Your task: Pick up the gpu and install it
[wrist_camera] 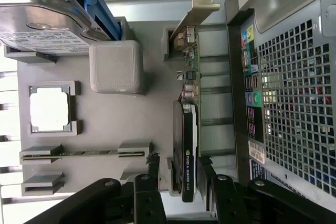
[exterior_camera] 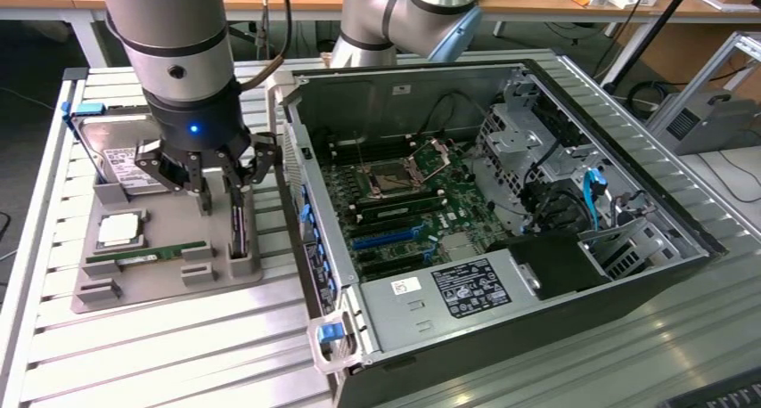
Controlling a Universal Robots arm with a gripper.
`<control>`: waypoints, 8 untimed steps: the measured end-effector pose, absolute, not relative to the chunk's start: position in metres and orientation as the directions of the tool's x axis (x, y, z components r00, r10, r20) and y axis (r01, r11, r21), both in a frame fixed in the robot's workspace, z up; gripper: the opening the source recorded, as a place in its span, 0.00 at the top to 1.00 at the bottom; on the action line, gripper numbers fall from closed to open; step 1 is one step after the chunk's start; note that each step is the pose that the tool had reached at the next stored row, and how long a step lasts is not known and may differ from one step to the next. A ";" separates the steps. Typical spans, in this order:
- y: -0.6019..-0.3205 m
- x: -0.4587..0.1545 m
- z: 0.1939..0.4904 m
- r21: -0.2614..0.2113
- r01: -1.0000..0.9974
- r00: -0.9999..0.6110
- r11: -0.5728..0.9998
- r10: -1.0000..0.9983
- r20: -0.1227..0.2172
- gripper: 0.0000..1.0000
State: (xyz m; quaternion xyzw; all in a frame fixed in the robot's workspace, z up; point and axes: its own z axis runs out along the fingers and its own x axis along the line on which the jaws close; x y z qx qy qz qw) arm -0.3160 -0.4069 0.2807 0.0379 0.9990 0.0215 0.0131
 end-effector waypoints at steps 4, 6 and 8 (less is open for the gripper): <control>-0.407 -0.315 0.280 0.044 0.075 -0.997 0.996 0.076 -0.025 0.58; -0.407 -0.315 0.280 0.044 0.075 -0.997 0.996 0.076 -0.024 0.58; -0.407 -0.314 0.280 0.044 0.075 -0.997 0.996 0.076 -0.025 0.58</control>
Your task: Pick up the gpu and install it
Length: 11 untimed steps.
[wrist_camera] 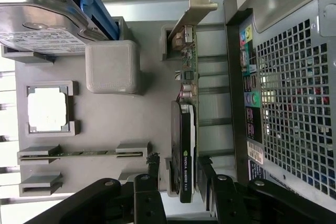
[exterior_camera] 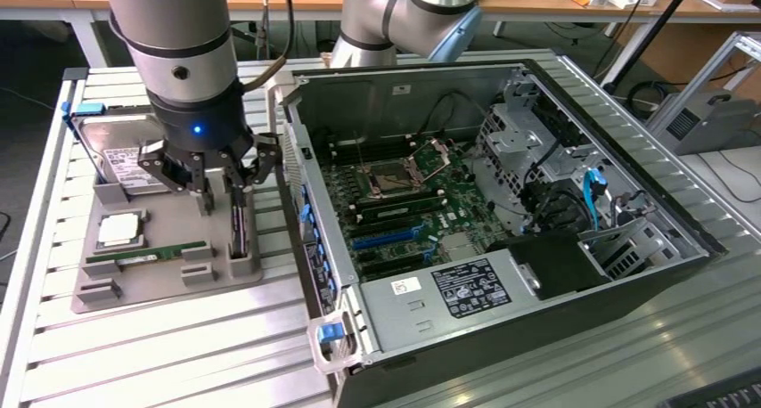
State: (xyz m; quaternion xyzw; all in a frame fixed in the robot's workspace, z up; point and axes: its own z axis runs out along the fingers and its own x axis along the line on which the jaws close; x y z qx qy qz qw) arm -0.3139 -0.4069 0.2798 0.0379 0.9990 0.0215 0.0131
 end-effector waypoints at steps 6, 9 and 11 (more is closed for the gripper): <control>-0.407 -0.310 0.279 0.044 0.075 -0.997 0.996 0.076 -0.025 0.58; -0.407 -0.308 0.278 0.044 0.075 -0.997 0.996 0.076 -0.024 0.58; -0.406 -0.307 0.277 0.044 0.075 -0.997 0.996 0.076 -0.025 0.58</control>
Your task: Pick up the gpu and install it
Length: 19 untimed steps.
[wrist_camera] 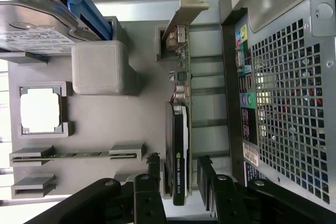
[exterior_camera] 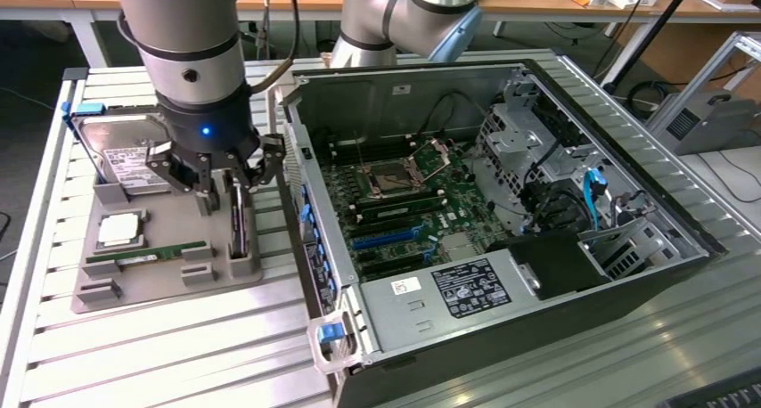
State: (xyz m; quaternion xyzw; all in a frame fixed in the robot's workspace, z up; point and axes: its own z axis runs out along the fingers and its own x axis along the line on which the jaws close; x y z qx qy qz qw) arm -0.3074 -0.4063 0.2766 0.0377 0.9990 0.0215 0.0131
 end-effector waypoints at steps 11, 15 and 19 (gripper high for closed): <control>-0.390 -0.306 0.271 0.037 0.066 -0.997 0.997 0.067 -0.025 0.58; -0.384 -0.306 0.270 0.033 0.062 -0.998 0.998 0.063 -0.025 0.58; -0.380 -0.305 0.267 0.028 0.057 -0.998 0.998 0.057 -0.025 0.58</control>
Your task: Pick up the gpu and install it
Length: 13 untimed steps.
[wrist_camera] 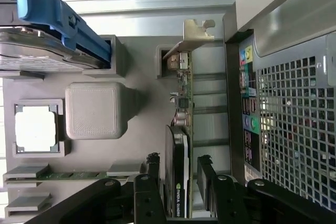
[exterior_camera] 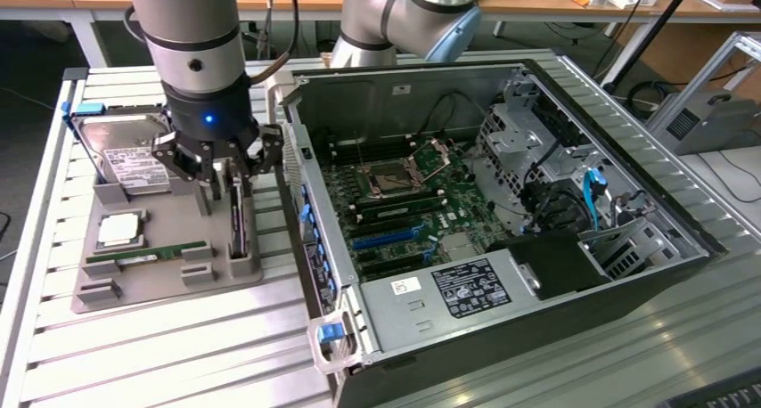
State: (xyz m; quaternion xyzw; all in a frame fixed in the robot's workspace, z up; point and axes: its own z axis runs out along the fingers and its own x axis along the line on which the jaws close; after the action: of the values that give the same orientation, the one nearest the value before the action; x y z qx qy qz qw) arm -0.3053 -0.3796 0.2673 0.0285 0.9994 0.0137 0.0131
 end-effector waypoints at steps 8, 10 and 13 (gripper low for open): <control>-0.371 -0.304 0.261 0.016 0.045 -0.999 0.999 0.046 -0.026 0.58; -0.370 -0.304 0.259 0.013 0.043 -0.999 0.999 0.043 -0.026 0.58; -0.369 -0.304 0.256 0.008 0.041 -0.999 0.999 0.041 -0.026 0.58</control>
State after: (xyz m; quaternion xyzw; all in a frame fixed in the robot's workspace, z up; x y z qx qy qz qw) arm -0.3042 -0.3693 0.2562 0.0205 0.9997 0.0039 0.0133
